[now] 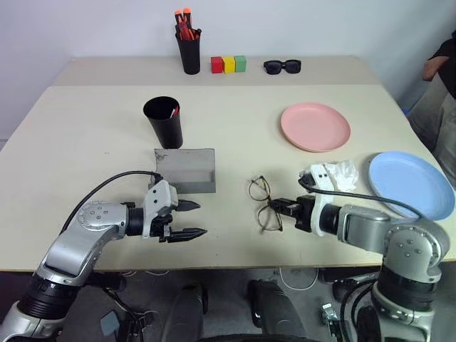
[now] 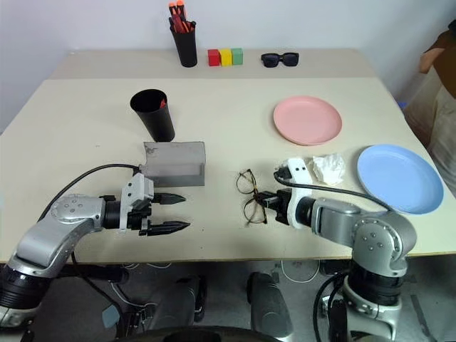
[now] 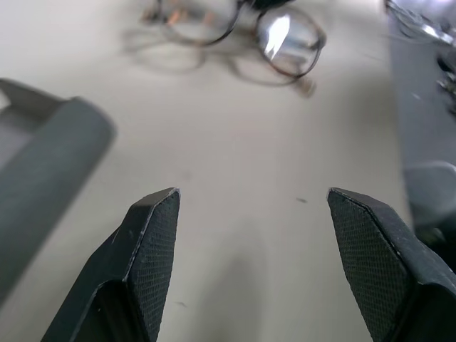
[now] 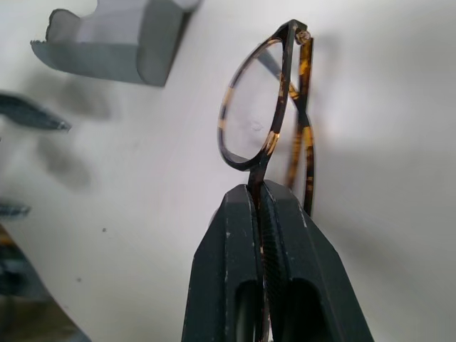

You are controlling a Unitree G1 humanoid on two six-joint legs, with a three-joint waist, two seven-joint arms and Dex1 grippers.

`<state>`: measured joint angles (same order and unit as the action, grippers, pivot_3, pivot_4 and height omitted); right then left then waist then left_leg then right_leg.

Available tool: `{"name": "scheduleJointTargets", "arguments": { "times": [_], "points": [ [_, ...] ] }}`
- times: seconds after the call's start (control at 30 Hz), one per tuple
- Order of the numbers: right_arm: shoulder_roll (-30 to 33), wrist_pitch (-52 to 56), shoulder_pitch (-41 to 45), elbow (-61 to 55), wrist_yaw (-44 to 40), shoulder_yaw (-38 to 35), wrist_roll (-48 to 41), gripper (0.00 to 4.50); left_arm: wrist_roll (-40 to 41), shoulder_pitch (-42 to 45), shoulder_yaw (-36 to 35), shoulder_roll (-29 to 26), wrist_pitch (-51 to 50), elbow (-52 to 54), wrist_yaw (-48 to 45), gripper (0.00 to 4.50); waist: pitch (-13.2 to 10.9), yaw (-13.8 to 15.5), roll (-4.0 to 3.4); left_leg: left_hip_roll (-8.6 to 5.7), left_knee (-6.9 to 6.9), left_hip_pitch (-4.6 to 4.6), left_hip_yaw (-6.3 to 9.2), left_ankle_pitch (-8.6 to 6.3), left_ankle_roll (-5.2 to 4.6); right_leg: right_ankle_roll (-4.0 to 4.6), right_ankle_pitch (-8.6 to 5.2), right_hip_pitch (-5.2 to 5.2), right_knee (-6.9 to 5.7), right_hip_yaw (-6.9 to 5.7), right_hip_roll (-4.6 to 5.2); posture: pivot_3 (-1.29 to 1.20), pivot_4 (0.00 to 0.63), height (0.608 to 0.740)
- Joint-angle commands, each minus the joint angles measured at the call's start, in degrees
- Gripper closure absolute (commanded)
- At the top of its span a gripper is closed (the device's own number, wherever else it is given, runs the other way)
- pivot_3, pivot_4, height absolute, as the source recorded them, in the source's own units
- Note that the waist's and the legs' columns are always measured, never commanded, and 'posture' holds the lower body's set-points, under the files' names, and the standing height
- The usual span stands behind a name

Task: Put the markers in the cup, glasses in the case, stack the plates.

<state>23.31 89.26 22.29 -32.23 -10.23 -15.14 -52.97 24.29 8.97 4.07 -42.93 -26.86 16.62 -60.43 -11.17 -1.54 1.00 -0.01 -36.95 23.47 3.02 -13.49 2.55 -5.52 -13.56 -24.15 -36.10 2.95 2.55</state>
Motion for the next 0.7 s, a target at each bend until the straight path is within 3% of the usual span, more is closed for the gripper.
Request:
{"name": "scheduleJointTargets", "arguments": {
  "times": [0.03,0.17,0.33,0.53,0.7],
  "points": [
    [4.5,-6.26,4.83,-1.94,-4.97,7.44,2.36,4.44,0.54,-0.49,-3.81,-0.69,0.23,-0.9,1.31,1.09,0.0,-0.37,0.0,0.0,0.04,0.01,0.01,0.0,0.0,0.02,-0.01,-0.03,0.0,-0.01,0.0,0.0,0.15,0.74],
    [10.29,-17.87,12.66,4.08,-13.94,19.9,10.35,4.44,3.18,-0.46,-10.1,-0.48,-2.01,-3.84,3.87,1.09,-0.01,-1.02,0.02,0.0,0.08,0.03,0.0,0.0,0.0,0.04,-0.02,-0.07,0.0,-0.01,-0.01,0.0,0.15,0.74],
    [9.98,-32.1,22.61,16.9,-24.04,30.87,20.66,4.44,3.03,-3.89,-14.65,-2.91,-2.42,-4.09,4.1,1.09,-0.02,-1.16,0.02,-0.01,0.07,0.04,-0.07,-0.01,-0.02,0.02,-0.01,-0.12,-0.01,0.02,0.0,0.0,0.15,0.74],
    [2.11,-50.45,34.5,37.08,-34.78,41.8,33.61,4.44,1.68,-7.78,-18.97,-4.54,-0.96,-6.31,5.7,1.09,-0.02,-1.1,0.03,0.01,0.11,0.04,-0.07,-0.01,-0.02,0.01,0.01,-0.2,-0.05,0.02,-0.02,0.0,0.15,0.74],
    [-7.23,-60.74,43.42,52.55,-40.03,43.35,39.5,4.44,2.34,-11.92,-20.75,-4.64,-2.19,-2.83,6.98,1.09,-0.04,-1.08,0.01,0.0,0.13,0.05,-0.11,-0.01,-0.01,-0.01,0.03,-0.23,-0.07,0.03,0.05,0.0,0.15,0.74]
  ]
}}
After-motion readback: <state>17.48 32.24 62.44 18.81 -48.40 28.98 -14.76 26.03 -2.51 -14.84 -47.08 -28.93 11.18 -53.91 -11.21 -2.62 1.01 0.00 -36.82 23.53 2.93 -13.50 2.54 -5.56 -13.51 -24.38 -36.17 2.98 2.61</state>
